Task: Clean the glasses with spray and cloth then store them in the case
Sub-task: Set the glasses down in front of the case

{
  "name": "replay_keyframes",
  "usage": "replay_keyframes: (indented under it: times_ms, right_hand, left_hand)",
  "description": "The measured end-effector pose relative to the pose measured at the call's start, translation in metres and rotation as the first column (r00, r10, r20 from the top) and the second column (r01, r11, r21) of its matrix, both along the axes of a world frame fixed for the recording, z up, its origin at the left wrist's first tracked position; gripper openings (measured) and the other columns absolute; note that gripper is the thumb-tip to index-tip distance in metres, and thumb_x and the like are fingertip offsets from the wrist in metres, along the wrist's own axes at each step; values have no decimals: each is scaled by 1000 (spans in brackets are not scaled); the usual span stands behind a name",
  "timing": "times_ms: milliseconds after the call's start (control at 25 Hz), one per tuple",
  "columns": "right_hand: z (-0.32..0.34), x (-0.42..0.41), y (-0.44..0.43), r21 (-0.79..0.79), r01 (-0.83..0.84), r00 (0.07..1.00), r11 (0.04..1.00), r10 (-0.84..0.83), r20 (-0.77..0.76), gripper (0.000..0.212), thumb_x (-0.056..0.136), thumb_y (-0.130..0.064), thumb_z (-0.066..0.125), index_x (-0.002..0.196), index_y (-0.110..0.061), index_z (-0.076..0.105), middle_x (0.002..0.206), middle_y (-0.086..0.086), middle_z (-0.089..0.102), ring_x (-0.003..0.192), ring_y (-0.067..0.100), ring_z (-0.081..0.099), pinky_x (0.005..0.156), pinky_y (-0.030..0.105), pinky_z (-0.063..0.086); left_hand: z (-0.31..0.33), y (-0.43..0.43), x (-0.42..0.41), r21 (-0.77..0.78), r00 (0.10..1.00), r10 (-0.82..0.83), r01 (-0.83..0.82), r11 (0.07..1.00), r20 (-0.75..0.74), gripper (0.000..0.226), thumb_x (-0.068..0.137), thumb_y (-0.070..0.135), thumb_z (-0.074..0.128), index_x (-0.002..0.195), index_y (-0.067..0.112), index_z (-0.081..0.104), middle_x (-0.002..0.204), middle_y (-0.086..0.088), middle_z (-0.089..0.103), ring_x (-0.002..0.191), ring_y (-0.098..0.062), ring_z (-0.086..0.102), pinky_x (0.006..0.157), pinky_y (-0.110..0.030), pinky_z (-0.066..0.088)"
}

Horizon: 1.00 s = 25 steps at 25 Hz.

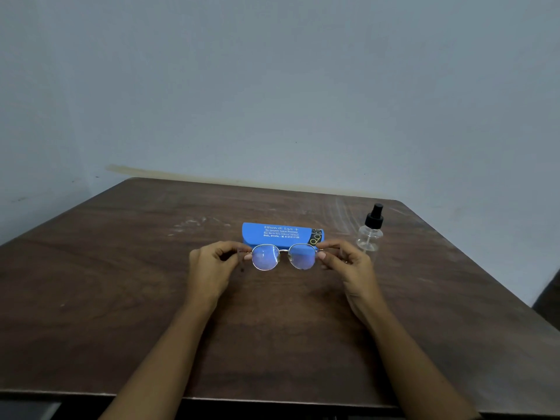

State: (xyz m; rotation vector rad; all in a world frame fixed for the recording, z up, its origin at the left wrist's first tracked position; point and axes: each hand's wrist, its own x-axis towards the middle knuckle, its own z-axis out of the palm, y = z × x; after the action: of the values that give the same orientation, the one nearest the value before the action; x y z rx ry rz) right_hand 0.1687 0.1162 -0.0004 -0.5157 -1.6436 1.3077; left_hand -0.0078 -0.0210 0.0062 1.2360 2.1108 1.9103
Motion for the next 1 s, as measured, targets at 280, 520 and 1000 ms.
replay_keyframes:
  times_ms: [280,520,1000]
  right_hand:
    - [0,-1,2,-161,-56,998,985,53,-26,27,87,9,46,84,-5,69,63,0,72,62,5,64,63,13,52]
    - [0,1,-2,-167,-84,995,982,91,39,18,81,11,55,84,-4,64,57,-1,69,52,3,58,56,12,49]
    - [0,0,0,-158,-59,992,986,75,102,27,81,15,53,81,-11,47,52,1,64,45,4,52,43,13,40]
  left_hand:
    - [4,-1,3,1,999,-24,24,1000,-34,18,69,-4,71,85,3,73,79,-4,70,62,19,58,61,3,40]
    - [0,2,-2,-64,999,-43,42,997,-10,22,77,-10,59,92,2,70,77,-8,67,58,19,57,60,4,39]
    - [-4,2,-3,-104,1000,-4,6,995,26,14,81,6,59,78,15,69,66,-4,68,60,-2,62,62,-14,49]
